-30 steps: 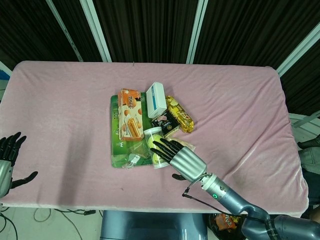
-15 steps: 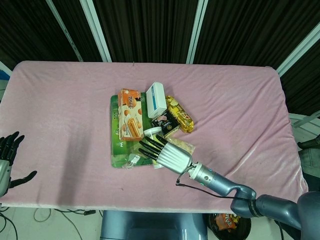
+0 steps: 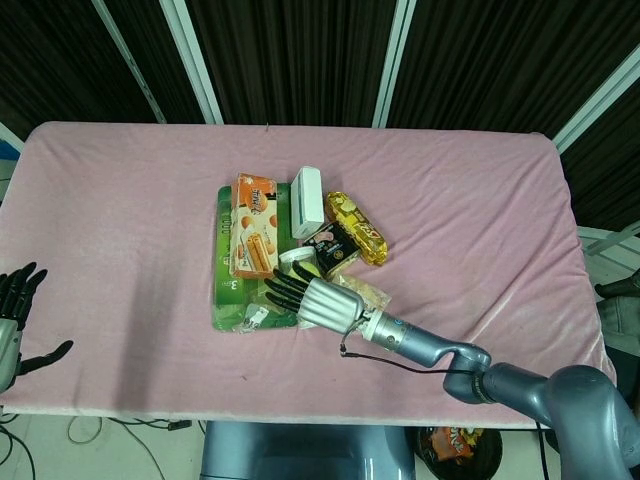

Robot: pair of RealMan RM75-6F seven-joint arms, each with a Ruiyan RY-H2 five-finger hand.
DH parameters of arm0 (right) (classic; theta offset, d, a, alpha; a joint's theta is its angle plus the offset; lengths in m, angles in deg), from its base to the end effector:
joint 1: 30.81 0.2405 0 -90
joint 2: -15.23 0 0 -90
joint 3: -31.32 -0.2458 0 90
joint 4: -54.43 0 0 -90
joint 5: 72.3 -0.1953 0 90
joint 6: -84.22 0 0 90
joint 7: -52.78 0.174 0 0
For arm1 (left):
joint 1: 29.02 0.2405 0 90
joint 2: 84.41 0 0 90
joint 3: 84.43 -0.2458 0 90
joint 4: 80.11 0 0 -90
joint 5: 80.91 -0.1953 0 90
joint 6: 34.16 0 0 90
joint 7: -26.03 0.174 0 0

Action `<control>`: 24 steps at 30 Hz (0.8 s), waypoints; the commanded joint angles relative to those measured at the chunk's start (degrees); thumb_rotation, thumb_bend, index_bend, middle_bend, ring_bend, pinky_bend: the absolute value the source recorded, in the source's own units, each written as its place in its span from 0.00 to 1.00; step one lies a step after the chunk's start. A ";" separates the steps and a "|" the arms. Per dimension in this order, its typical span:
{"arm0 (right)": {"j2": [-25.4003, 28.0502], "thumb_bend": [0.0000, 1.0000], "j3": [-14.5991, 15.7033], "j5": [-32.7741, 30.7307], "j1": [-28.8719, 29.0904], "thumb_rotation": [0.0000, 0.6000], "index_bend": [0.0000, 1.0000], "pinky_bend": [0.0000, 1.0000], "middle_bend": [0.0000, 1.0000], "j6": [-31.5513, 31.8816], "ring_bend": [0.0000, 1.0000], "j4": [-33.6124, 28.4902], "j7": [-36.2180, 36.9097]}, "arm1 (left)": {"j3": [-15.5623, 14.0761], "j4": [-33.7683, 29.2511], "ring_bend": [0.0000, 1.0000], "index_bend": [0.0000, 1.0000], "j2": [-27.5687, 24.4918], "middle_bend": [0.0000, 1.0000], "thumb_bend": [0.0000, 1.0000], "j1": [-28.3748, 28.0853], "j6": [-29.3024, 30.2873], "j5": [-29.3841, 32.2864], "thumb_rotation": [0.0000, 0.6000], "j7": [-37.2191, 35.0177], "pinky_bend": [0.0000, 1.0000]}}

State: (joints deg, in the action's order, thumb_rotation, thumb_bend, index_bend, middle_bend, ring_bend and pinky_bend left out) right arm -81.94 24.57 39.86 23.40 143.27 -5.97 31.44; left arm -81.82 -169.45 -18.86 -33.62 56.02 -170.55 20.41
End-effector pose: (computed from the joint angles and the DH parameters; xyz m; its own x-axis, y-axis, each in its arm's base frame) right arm -0.0395 -0.3448 -0.0569 0.6607 0.4843 0.5736 -0.0032 -0.7622 0.6473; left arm -0.2884 0.2065 0.1737 0.3282 -0.0757 0.9416 0.9399 -0.0736 -0.3335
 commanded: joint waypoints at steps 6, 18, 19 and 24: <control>-2.32 0.08 0.48 1.06 3.66 1.00 0.00 0.21 0.00 -2.80 0.00 6.49 -4.41 | 0.05 -0.38 0.00 0.00 -0.10 0.00 0.00 0.15 0.12 0.20 1.00 -0.07 0.00; -3.61 0.08 1.71 -1.60 4.23 1.00 0.00 0.20 0.00 -3.45 0.00 11.99 -6.32 | 0.24 -0.56 0.00 0.00 -0.01 0.00 0.00 0.07 -0.21 0.61 1.00 -0.04 0.00; -3.86 0.08 1.89 -1.63 4.34 1.00 0.00 0.20 0.00 -3.36 0.00 12.19 -6.26 | 0.29 -0.57 0.00 0.00 0.02 0.00 0.00 0.08 -0.21 0.68 1.00 -0.01 0.00; -5.41 0.11 2.65 -1.80 5.15 1.00 0.19 0.20 0.12 -2.92 0.05 13.64 -5.72 | 0.39 -0.65 0.00 0.00 0.10 0.00 0.00 0.10 -0.29 0.96 1.00 0.19 0.00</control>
State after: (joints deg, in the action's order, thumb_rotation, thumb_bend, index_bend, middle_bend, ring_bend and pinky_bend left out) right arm -86.98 27.02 38.17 28.30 140.24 7.34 25.47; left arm -81.44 -170.08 -18.77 -33.53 55.74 -169.61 20.59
